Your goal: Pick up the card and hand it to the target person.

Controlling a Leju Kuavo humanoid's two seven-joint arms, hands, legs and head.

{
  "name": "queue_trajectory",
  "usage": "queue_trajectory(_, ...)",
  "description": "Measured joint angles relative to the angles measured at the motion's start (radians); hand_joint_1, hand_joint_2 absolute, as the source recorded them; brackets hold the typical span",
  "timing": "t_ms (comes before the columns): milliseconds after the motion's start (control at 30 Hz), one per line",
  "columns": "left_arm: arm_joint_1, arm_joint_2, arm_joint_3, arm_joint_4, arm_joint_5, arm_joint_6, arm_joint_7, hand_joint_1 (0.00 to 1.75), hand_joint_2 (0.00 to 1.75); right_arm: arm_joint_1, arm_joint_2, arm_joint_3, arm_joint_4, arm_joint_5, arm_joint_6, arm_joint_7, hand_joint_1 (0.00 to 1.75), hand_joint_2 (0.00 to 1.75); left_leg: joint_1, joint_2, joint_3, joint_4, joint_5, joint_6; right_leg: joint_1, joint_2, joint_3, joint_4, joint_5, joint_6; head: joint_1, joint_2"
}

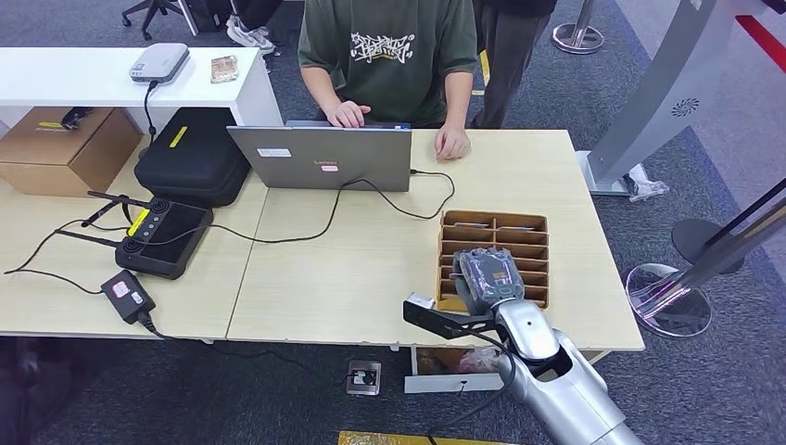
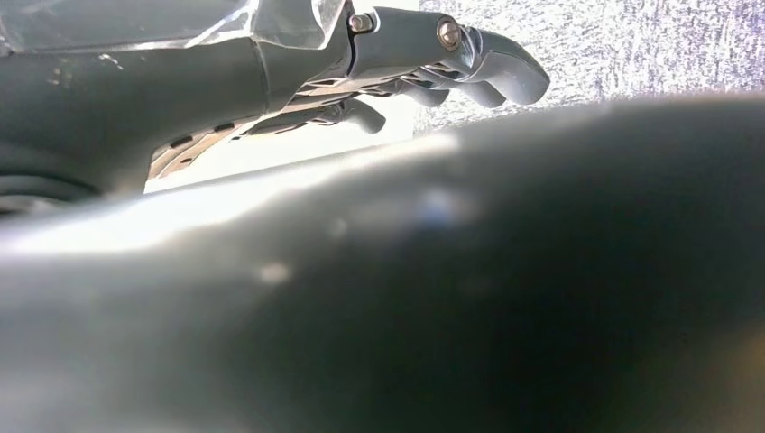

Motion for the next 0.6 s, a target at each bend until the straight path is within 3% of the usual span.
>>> queue_trajectory(600, 0.000, 0.000, 0.000, 0.000, 0.000, -0.008, -0.012, 0.00, 0.00, -0.080, -0.016, 0.000, -0.118, 0.038, -0.010, -0.020, 1.43, 1.75, 0.000, 0.000, 0.000, 0.000, 0.000, 0.000, 0.000, 0.000, 0.000, 0.000, 0.000, 0.000, 0.000, 0.000)
